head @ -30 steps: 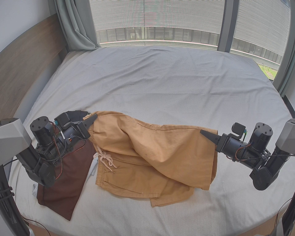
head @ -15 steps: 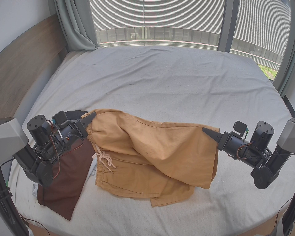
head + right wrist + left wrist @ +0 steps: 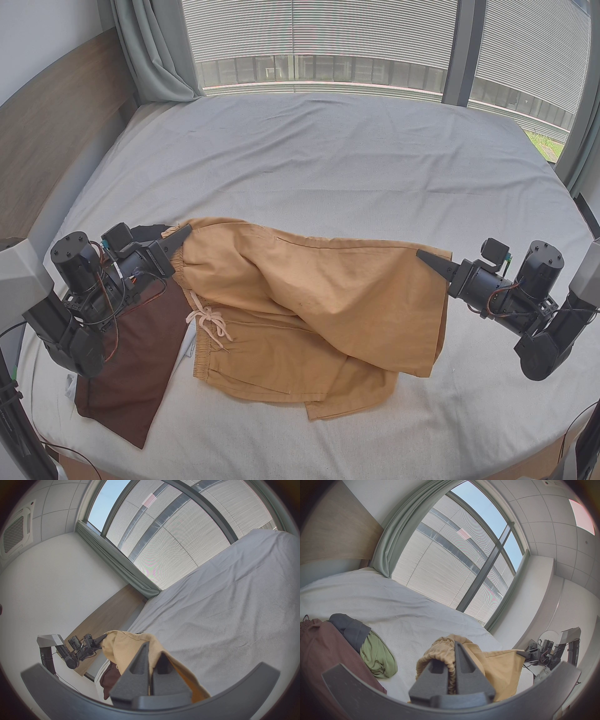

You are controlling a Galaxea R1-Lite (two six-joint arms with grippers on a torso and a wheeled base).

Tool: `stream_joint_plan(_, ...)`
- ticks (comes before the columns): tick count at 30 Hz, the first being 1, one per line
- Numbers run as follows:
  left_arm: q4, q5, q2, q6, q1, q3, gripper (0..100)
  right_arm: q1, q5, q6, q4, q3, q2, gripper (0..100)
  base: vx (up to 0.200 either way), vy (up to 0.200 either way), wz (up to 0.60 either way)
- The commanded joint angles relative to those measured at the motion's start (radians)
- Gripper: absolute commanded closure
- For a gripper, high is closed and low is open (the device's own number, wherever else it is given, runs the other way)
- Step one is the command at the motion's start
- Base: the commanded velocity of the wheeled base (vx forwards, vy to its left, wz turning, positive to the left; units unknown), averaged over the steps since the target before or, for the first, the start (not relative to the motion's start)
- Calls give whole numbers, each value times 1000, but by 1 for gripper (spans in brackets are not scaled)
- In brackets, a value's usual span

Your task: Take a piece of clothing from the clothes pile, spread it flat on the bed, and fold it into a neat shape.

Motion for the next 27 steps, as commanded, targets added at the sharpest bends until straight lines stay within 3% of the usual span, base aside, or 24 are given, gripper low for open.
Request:
stream_joint_plan(1, -2, -2, -6, 0, 0, 0, 100, -4, 1, 2, 0, -6, -17, 100, 0, 0, 0)
stream_joint_plan(27, -2, 0, -15, 1, 17, -12, 100, 5, 2, 2, -2, -27, -73, 100, 0, 0, 0)
